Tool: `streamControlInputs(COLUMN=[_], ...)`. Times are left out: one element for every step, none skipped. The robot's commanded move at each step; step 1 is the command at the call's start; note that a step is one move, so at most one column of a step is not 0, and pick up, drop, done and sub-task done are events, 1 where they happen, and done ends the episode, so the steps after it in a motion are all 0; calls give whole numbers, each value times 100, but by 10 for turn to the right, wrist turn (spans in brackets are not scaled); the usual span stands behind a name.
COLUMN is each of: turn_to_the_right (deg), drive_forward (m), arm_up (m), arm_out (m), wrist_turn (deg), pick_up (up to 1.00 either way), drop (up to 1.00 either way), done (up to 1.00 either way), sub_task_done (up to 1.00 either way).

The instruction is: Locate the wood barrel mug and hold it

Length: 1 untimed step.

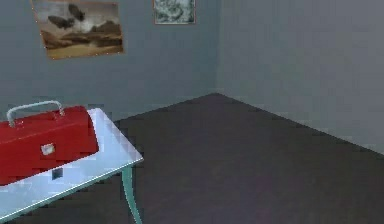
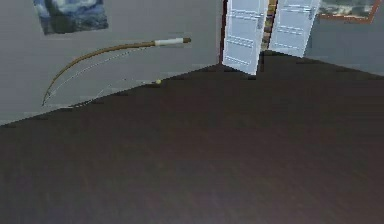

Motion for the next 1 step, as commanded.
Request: streamControlInputs(turn_to_the_right=[0], drive_forward=[40], arm_up=[0], arm_out=[0], wrist_turn=[0], pick_up=[0], drop=[0], done=[0], sub_task_done=[0])
